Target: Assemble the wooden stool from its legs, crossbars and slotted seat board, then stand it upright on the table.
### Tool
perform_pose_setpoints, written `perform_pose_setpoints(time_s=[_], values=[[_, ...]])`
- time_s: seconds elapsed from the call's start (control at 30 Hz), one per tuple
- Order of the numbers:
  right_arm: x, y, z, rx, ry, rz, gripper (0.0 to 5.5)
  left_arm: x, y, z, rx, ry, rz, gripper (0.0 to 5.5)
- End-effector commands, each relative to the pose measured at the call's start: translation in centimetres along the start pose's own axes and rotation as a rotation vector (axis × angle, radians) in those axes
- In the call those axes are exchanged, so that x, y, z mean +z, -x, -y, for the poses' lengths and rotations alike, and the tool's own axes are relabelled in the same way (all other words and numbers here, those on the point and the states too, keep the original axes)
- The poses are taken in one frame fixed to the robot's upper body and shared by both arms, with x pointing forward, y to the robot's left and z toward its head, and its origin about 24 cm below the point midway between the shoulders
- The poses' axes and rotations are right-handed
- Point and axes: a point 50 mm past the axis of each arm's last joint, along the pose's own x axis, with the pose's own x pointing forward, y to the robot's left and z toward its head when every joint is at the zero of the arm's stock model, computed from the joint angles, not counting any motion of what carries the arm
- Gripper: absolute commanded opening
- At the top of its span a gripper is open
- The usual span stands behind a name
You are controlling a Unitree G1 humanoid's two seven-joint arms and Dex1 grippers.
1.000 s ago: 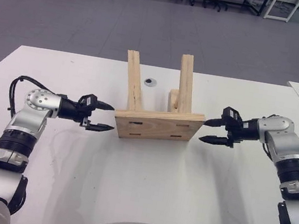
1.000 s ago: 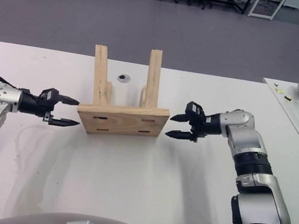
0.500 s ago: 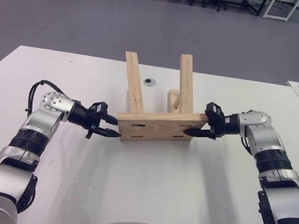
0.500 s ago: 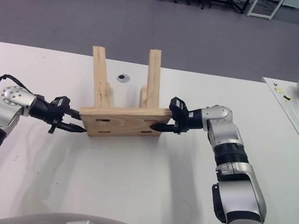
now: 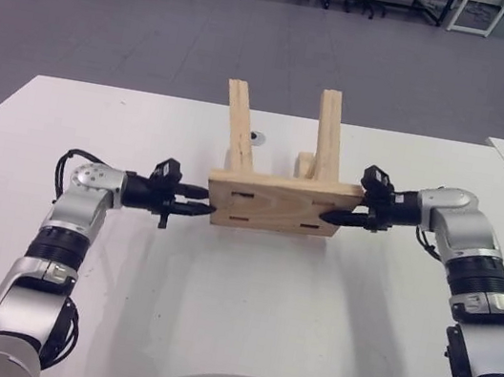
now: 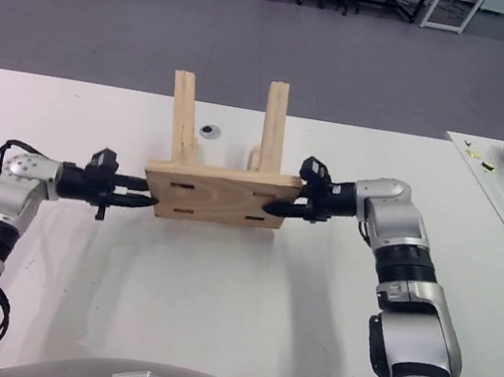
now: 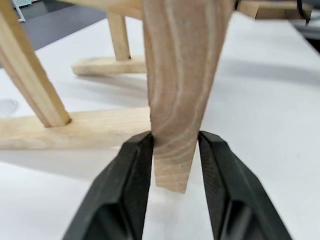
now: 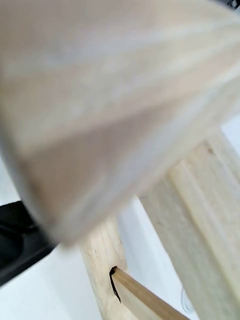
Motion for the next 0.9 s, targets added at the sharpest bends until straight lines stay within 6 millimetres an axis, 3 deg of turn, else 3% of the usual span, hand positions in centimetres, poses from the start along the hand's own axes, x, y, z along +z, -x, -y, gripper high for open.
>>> perform_pose_setpoints(time_s=[0.03, 0.13, 0.27, 0.4, 0.63, 0.77, 0.9], values=[[7.2, -0.9, -1.6, 0.115, -0.132, 0.241, 2.21, 7.1, -2.6, -0.1, -0.175, 0.050, 0.143, 1.34], [11.0, -0.4, -2.9, 0.147, -0.204, 0.293, 2.21, 10.3, -3.2, 0.7, -0.294, 0.175, 0.148, 1.35], [15.0, 0.6, -3.1, 0.073, -0.320, 0.374, 2.21, 12.4, -3.5, 1.3, -0.357, 0.374, 0.188, 1.35], [17.3, 0.6, -2.6, -0.100, -0.467, 0.433, 2.14, 15.2, -2.6, -0.4, -0.271, 0.575, 0.380, 1.35], [12.0, -0.2, -1.1, -0.322, -0.637, 0.291, 2.14, 17.1, -1.4, -2.0, -0.137, 0.605, 0.531, 1.35], [11.8, 0.2, 0.1, -0.459, -0.752, 0.283, 2.14, 18.0, -1.7, -3.2, 0.016, 0.639, 0.560, 1.35], [9.5, -0.2, 2.1, -0.613, -0.882, 0.315, 2.14, 20.2, -2.6, -5.1, 0.264, 0.694, 0.628, 1.35]])
